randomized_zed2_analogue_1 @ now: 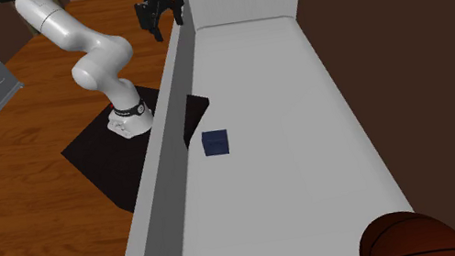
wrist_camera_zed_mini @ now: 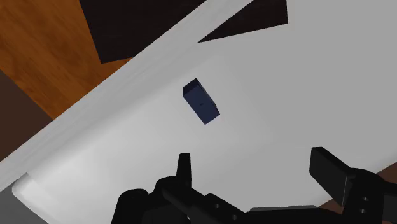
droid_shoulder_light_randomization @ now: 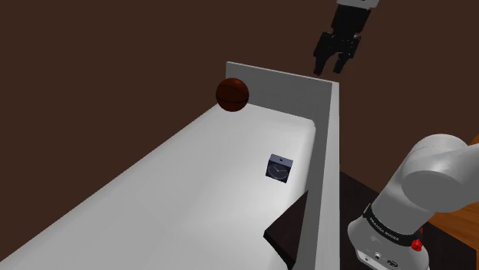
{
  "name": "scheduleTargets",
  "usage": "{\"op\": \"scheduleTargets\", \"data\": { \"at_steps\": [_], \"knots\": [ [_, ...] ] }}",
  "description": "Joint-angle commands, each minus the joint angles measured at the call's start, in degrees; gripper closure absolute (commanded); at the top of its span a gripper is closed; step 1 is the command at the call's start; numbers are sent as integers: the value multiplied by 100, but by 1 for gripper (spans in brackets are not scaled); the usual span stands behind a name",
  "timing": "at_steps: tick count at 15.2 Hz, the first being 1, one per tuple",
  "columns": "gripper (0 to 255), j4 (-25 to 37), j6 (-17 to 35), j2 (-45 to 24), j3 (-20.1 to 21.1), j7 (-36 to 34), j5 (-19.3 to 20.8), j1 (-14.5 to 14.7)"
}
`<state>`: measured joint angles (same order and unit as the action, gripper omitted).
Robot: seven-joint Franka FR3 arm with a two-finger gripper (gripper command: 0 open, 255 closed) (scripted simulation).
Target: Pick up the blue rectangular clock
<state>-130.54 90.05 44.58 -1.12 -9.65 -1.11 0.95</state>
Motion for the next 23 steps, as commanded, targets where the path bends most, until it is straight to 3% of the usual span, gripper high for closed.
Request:
{"op": "scheduleTargets", "data": {
  "at_steps": [1,13,23],
  "knots": [
    [0,0,0,0,0,0,0,0],
    [0,-1965,2288,-458,-280,885,246,169],
    [0,-2822,4598,-2018,-570,1630,426,299]
  ]
}}
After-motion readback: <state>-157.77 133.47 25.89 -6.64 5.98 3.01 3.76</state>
